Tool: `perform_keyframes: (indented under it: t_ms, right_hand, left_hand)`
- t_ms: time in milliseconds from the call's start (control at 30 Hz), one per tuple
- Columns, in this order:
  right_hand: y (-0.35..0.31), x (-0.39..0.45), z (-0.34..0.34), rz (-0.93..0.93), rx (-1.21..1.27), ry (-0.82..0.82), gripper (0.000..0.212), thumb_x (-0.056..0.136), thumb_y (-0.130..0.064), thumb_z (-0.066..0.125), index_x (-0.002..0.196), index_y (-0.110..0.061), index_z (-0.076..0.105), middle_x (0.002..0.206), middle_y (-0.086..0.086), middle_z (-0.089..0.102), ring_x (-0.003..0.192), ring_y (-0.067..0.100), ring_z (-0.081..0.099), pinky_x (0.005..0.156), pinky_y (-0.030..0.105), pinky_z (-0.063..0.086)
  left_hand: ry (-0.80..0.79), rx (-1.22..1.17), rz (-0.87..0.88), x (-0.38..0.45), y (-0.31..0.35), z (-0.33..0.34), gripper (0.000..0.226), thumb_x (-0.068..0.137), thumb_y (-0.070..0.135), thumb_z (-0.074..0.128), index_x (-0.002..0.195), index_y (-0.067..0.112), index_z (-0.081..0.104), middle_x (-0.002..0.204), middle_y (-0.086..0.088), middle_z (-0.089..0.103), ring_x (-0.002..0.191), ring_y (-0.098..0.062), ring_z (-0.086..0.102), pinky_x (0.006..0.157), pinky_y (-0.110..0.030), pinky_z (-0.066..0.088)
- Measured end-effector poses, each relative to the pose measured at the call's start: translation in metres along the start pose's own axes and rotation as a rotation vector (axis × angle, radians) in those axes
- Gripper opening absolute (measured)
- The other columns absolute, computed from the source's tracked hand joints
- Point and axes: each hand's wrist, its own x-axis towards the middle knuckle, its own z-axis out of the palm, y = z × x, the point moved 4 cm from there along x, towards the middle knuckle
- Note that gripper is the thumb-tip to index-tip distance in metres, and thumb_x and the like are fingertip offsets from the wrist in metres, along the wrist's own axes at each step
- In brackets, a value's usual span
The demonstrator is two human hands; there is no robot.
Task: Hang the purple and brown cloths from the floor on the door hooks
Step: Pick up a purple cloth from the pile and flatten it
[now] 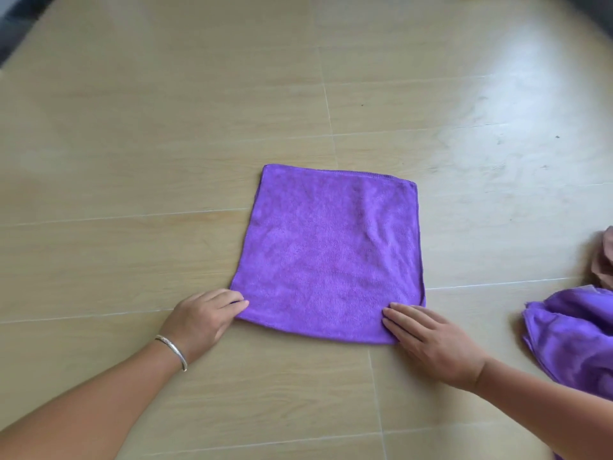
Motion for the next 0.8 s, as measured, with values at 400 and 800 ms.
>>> perform_keyframes:
  t_ms: [400,800]
  right_hand:
    - [0.038,0.084,-0.169,0.391,-0.016,-0.145,0.026,0.055,-0.005,0.080,0.065,-0.012,0.058,0.063,0.004,0.056,0.053,0.027,0.057,0.046,0.033,0.049]
    - [0.042,0.216,-0.565,0.255,0.019,-0.330,0.031,0.082,-0.008,0.040,0.104,-0.026,0.055,0.095,-0.008,0.060,0.092,0.018,0.054,0.078,0.028,0.040]
  left_hand:
    - [-0.081,0.044,-0.191,0.071,-0.009,-0.185,0.019,0.074,0.002,0.073,0.087,0.017,0.073,0.076,0.001,0.068,0.060,-0.023,0.065,0.044,-0.029,0.049]
    - [-0.221,0.141,-0.330,0.098,0.011,-0.560,0.040,0.085,0.011,0.038,0.107,0.035,0.061,0.093,0.007,0.057,0.092,-0.020,0.055,0.063,-0.029,0.034]
